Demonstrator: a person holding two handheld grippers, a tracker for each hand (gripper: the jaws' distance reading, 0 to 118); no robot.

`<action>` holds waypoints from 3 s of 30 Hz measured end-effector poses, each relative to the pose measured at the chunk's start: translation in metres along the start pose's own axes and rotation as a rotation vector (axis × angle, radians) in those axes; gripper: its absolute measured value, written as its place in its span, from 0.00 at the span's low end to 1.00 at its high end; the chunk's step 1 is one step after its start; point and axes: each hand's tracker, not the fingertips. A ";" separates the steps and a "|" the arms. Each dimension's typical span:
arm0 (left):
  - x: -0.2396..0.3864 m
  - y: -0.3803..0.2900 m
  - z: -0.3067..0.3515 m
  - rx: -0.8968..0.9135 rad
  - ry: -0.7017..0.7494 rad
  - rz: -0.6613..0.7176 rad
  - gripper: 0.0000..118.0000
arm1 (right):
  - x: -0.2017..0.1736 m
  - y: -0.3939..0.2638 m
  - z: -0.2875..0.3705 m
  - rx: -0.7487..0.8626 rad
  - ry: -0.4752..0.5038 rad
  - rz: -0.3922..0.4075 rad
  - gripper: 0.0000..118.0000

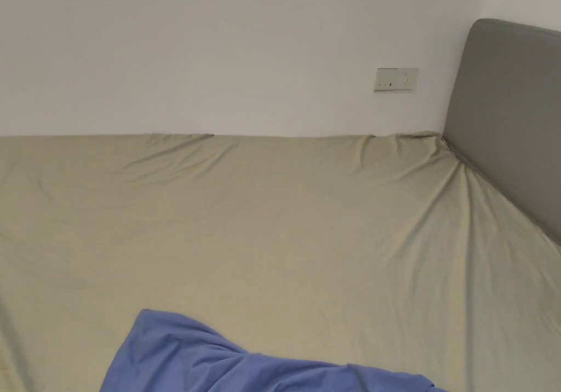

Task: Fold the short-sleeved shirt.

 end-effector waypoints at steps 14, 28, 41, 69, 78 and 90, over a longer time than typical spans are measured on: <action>0.060 0.068 0.162 1.027 -0.162 0.028 1.00 | 0.033 0.122 0.166 0.778 -0.042 -0.342 1.00; 0.079 0.134 0.077 0.742 -0.195 -0.041 0.00 | 0.023 0.136 0.122 0.690 0.054 -0.392 0.00; 0.042 0.284 -0.278 -0.101 -0.077 0.058 0.82 | 0.031 0.140 0.039 0.480 0.033 -0.407 0.00; 0.060 0.209 -0.149 0.036 -0.243 -0.035 0.01 | 0.098 0.110 -0.209 -0.314 0.201 -0.520 0.13; 0.053 0.181 -0.016 0.411 -0.216 0.047 0.01 | 0.066 0.121 -0.050 0.325 0.033 -0.397 0.12; 0.043 0.085 0.203 1.196 0.122 0.138 0.01 | 0.013 0.160 0.185 1.035 -0.074 -0.380 0.12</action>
